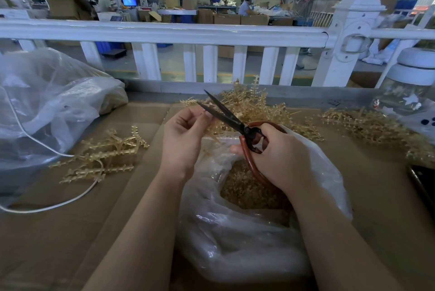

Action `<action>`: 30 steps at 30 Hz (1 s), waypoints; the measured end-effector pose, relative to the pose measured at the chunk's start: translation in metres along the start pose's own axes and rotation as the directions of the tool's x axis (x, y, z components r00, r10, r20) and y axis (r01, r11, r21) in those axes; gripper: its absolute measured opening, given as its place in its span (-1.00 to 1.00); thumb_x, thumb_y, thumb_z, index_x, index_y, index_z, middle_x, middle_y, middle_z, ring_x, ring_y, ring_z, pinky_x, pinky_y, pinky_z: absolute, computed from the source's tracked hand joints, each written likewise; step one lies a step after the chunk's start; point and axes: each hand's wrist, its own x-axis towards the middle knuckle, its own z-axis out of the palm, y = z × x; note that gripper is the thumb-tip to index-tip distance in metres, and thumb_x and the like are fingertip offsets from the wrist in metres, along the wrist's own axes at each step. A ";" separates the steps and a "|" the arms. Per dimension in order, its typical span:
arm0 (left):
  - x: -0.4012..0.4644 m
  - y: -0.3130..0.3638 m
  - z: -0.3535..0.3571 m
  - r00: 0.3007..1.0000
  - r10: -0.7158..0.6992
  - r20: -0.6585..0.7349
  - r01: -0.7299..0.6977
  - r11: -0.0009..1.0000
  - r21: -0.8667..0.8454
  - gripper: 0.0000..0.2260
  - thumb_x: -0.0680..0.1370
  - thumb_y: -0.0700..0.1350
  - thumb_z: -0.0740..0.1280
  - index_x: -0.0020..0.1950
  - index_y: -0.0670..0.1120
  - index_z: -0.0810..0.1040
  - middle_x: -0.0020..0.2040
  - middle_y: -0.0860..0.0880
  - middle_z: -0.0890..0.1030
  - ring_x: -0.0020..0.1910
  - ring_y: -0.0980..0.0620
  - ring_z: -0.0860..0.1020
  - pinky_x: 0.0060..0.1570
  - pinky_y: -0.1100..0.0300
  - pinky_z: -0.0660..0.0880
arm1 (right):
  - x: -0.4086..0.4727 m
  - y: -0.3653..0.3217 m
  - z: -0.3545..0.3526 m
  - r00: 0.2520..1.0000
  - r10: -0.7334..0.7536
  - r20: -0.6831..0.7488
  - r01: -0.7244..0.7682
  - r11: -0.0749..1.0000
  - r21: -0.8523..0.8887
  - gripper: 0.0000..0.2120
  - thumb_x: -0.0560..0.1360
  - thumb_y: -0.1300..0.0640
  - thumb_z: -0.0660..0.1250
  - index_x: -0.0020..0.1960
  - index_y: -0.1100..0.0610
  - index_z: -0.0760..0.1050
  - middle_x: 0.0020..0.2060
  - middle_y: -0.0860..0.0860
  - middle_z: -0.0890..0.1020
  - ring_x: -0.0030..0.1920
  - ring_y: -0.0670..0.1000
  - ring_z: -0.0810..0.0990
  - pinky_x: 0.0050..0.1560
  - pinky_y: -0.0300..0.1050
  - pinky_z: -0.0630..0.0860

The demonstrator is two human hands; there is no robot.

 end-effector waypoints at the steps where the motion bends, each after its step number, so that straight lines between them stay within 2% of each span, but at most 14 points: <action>1: 0.000 0.001 0.000 1.000 -0.010 -0.022 0.009 1.000 -0.023 -0.94 0.57 -0.33 0.33 -0.07 -0.25 0.59 -0.19 -0.06 0.67 -0.16 0.06 0.61 -0.04 0.23 0.53 | 0.000 0.000 0.000 1.000 0.000 -0.025 0.000 1.000 -0.003 -0.35 0.32 -0.61 0.14 -0.08 -0.04 0.52 -0.29 -0.22 0.54 -0.25 -0.14 0.52 -0.29 -0.19 0.53; 3: 0.000 0.002 0.000 0.998 -0.024 -0.049 0.021 0.998 -0.062 -0.91 0.57 -0.35 0.32 -0.11 -0.22 0.58 -0.24 -0.02 0.66 -0.19 0.09 0.60 -0.07 0.26 0.52 | -0.001 -0.001 -0.002 0.998 -0.006 -0.069 0.006 1.000 -0.003 -0.36 0.33 -0.61 0.12 -0.11 -0.04 0.47 -0.28 -0.22 0.52 -0.27 -0.17 0.49 -0.33 -0.24 0.47; 5: 0.000 0.002 0.000 0.999 -0.029 -0.046 0.026 0.998 -0.061 -0.90 0.56 -0.35 0.32 -0.13 -0.23 0.57 -0.22 -0.08 0.64 -0.18 0.05 0.58 -0.08 0.25 0.51 | -0.001 -0.003 -0.003 0.996 -0.026 -0.089 0.027 1.000 0.011 -0.36 0.34 -0.63 0.07 -0.13 -0.06 0.44 -0.30 -0.25 0.47 -0.30 -0.21 0.45 -0.36 -0.34 0.37; 7: -0.001 0.001 0.001 0.999 -0.025 -0.027 0.025 1.000 -0.017 -0.92 0.56 -0.33 0.33 -0.11 -0.26 0.60 -0.17 -0.15 0.64 -0.17 0.02 0.58 -0.09 0.25 0.52 | -0.001 -0.004 -0.002 0.996 -0.046 -0.075 0.047 0.999 0.017 -0.31 0.33 -0.64 0.03 -0.09 -0.06 0.48 -0.26 -0.24 0.51 -0.27 -0.20 0.48 -0.34 -0.32 0.43; 9: -0.002 0.000 0.002 1.000 -0.015 0.004 0.015 1.000 0.016 -0.94 0.55 -0.32 0.36 -0.10 -0.26 0.62 -0.21 -0.12 0.66 -0.21 0.06 0.60 -0.14 0.28 0.53 | -0.001 -0.003 -0.001 0.997 -0.054 -0.053 0.054 0.999 0.004 -0.32 0.34 -0.62 0.08 -0.04 -0.05 0.52 -0.21 -0.22 0.56 -0.22 -0.18 0.52 -0.30 -0.26 0.52; 11: -0.003 0.000 0.002 0.999 -0.008 0.039 0.006 0.999 0.033 -0.93 0.54 -0.32 0.37 -0.13 -0.24 0.62 -0.27 -0.08 0.67 -0.27 0.08 0.61 -0.21 0.30 0.52 | -0.001 -0.002 0.000 0.998 -0.050 -0.048 0.050 0.999 -0.003 -0.36 0.35 -0.59 0.14 -0.03 -0.05 0.53 -0.20 -0.22 0.57 -0.21 -0.17 0.51 -0.29 -0.27 0.51; 15: -0.004 -0.003 0.001 0.998 0.008 0.059 -0.014 0.994 0.105 -0.88 0.57 -0.26 0.36 -0.15 -0.23 0.61 -0.31 -0.11 0.67 -0.31 0.03 0.61 -0.24 0.24 0.55 | 0.000 -0.002 -0.001 0.998 -0.038 -0.046 0.038 0.999 0.001 -0.34 0.33 -0.59 0.13 -0.01 -0.04 0.54 -0.18 -0.20 0.58 -0.21 -0.15 0.51 -0.26 -0.25 0.52; 20: -0.004 -0.004 0.001 0.996 0.042 0.083 -0.050 0.995 0.090 -0.90 0.59 -0.28 0.33 -0.07 -0.18 0.63 -0.20 -0.16 0.69 -0.22 -0.04 0.64 -0.20 0.21 0.57 | -0.001 -0.004 -0.003 0.999 -0.039 -0.026 0.039 0.999 -0.006 -0.33 0.32 -0.59 0.11 0.00 -0.04 0.55 -0.20 -0.22 0.56 -0.24 -0.17 0.48 -0.31 -0.36 0.39; 22: -0.004 -0.004 0.000 0.991 0.066 0.118 -0.080 0.990 0.118 -0.88 0.60 -0.31 0.31 -0.05 -0.18 0.63 -0.17 -0.11 0.70 -0.20 -0.01 0.64 -0.19 0.23 0.56 | -0.001 -0.004 -0.003 0.999 -0.045 -0.026 0.045 0.999 -0.027 -0.34 0.33 -0.59 0.10 -0.01 -0.05 0.54 -0.20 -0.23 0.56 -0.24 -0.17 0.47 -0.32 -0.41 0.35; 25: -0.005 -0.005 0.001 0.983 0.072 0.167 -0.098 0.983 0.153 -0.78 0.58 -0.37 0.27 -0.05 -0.11 0.64 -0.23 -0.02 0.69 -0.23 0.08 0.63 -0.19 0.26 0.55 | -0.001 -0.003 -0.003 0.997 -0.055 -0.046 0.054 0.998 -0.021 -0.39 0.36 -0.55 0.18 -0.01 -0.04 0.55 -0.20 -0.21 0.60 -0.23 -0.14 0.52 -0.33 -0.37 0.39; 30: -0.005 -0.004 0.001 0.979 0.100 0.178 -0.131 0.976 0.173 -0.80 0.59 -0.34 0.29 -0.04 -0.09 0.65 -0.20 -0.03 0.70 -0.21 0.06 0.65 -0.16 0.24 0.56 | -0.001 -0.002 -0.001 0.997 -0.053 -0.052 0.053 0.999 -0.010 -0.32 0.34 -0.61 0.08 -0.02 -0.06 0.55 -0.21 -0.20 0.61 -0.21 -0.13 0.55 -0.28 -0.23 0.54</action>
